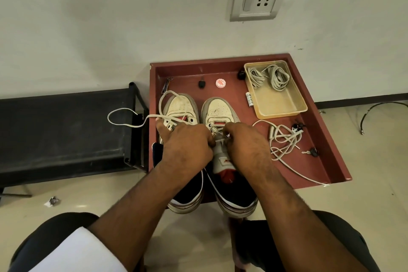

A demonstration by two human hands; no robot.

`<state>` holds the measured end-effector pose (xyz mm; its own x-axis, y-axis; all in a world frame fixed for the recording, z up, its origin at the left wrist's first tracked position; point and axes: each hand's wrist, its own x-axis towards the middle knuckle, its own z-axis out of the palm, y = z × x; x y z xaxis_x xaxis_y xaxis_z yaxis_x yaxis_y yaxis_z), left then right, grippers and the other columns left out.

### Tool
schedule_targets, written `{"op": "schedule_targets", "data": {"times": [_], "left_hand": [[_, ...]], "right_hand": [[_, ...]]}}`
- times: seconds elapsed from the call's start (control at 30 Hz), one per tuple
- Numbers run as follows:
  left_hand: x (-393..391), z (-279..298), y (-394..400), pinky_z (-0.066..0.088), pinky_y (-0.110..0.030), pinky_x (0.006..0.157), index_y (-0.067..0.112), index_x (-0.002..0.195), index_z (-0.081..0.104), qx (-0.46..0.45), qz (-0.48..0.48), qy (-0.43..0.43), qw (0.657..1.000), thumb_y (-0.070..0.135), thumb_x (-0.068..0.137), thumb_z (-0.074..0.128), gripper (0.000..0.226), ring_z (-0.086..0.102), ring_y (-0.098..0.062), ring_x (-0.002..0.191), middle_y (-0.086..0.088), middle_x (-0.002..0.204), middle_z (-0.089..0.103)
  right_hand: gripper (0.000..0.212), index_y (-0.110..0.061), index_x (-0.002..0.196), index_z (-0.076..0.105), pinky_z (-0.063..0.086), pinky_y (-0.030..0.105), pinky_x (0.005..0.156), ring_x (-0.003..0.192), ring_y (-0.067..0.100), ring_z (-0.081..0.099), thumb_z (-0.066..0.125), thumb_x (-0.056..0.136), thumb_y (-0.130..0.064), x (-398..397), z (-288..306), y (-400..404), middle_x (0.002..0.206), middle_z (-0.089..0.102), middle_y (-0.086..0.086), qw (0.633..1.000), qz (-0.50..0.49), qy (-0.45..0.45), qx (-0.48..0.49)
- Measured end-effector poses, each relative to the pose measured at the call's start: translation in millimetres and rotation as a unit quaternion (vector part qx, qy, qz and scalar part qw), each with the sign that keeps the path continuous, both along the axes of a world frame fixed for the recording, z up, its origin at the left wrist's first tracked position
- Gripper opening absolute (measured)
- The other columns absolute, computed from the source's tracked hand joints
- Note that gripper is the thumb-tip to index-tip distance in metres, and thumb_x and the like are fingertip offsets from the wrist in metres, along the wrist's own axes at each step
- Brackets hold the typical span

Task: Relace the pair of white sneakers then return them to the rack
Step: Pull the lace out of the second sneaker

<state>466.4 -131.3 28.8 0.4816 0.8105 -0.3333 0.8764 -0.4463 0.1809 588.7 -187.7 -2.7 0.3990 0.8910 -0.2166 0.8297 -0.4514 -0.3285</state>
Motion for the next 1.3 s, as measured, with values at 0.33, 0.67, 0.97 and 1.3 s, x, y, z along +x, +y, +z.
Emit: {"op": "schedule_targets", "data": {"times": [0.33,0.67,0.97,1.3], "left_hand": [[0,-4,-2,-0.007,-0.070,0.105,0.045,0.105,0.070,0.001,-0.023,0.027,0.999,0.036,0.093,0.051,0.024,0.046,-0.025,0.126,0.011,0.108,0.067],[-1,-6,-2,-0.002,-0.072,0.106,0.041,0.113,0.067,0.020,-0.049,0.039,0.998,0.039,0.094,0.049,0.026,0.032,-0.031,0.132,0.004,0.133,0.044],[-1,-6,0,-0.008,-0.076,0.104,0.042,0.120,0.064,0.007,-0.083,0.056,0.995,0.043,0.098,0.042,0.031,-0.007,-0.038,0.150,0.002,0.165,0.002],[-1,-6,1,-0.016,-0.076,0.101,0.049,0.127,0.058,0.005,-0.105,0.081,0.991,0.046,0.099,0.041,0.033,-0.018,-0.041,0.147,0.002,0.165,-0.003]], "right_hand": [[0.013,-0.018,0.096,0.063,0.048,0.039,0.085,0.097,0.023,0.054,0.051,0.094,-0.021,8,-7,-1,0.100,0.056,0.001,0.997,-0.036,0.014,0.063],[0.017,-0.024,0.102,0.068,0.046,0.028,0.087,0.096,0.010,0.058,0.057,0.096,-0.013,25,-17,-1,0.104,0.065,-0.005,0.948,-0.077,0.286,0.118],[0.026,-0.029,0.112,0.071,0.046,0.038,0.096,0.116,0.020,0.052,0.062,0.088,-0.036,17,-4,0,0.128,0.056,-0.007,0.998,0.055,0.006,0.018],[0.018,-0.013,0.074,0.067,0.047,0.026,0.066,0.067,0.016,0.059,0.064,0.091,-0.011,32,10,-4,0.073,0.069,0.006,0.875,-0.252,0.397,0.115]]}}
